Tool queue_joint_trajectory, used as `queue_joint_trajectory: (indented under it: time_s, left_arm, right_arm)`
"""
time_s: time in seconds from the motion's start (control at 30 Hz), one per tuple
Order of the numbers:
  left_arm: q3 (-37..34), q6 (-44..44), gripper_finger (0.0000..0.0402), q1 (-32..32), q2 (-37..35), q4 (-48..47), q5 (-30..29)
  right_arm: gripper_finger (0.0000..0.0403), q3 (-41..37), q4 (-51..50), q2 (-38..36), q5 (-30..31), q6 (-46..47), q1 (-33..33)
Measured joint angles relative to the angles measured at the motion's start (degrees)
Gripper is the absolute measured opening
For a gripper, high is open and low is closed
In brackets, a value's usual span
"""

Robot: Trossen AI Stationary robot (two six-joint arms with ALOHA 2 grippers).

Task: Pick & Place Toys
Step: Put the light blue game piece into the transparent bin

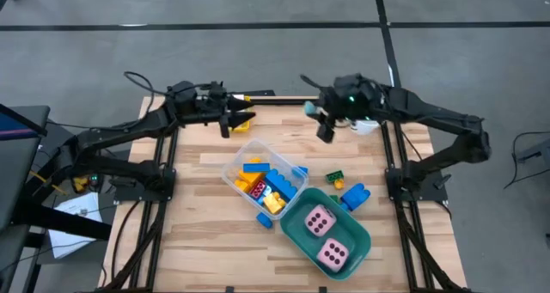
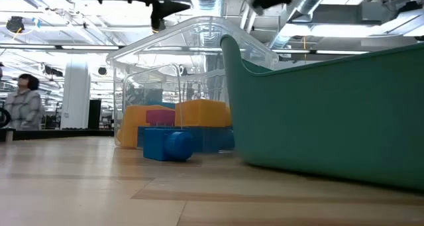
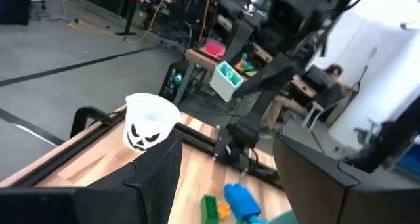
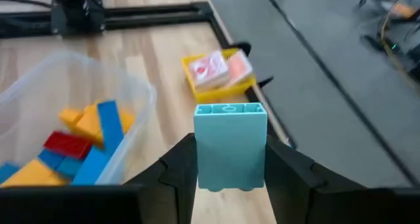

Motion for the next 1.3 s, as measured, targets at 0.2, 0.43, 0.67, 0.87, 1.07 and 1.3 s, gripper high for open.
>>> queue_joint_trajectory:
  time_s: [0.2, 0.43, 0.67, 0.87, 1.07, 1.3]
  left_arm:
    - [0.00, -6.52, 0.0237, -3.30, 5.35, 7.47, -3.87]
    - [-0.02, -12.86, 0.0237, -5.38, 8.72, 13.72, -4.21]
    - [0.00, -17.34, 0.0237, -5.67, 9.34, 13.20, -6.90]
    - [-0.02, -19.57, 0.0237, -5.64, 9.38, 11.02, -7.13]
    - [-0.02, -20.71, 0.0237, -6.01, 9.38, 7.19, -6.63]
    - [-0.02, -20.67, 0.0213, -6.21, 9.38, 7.04, -6.63]
  right_arm:
    - [0.0136, 10.89, 0.48, 9.32, 0.00, -5.48, 0.45]
    - [0.0136, 18.74, -3.71, 17.27, 0.00, -8.52, 2.16]
    - [0.0137, 21.91, -4.26, 22.46, -0.02, -10.44, 4.50]
    - [0.0138, 23.64, -4.89, 24.73, -0.02, -11.35, 5.48]
    - [0.0139, 24.03, -3.82, 24.66, -0.02, -11.49, 5.42]
    - [0.0139, 24.02, -3.78, 24.62, 0.00, -11.47, 5.51]
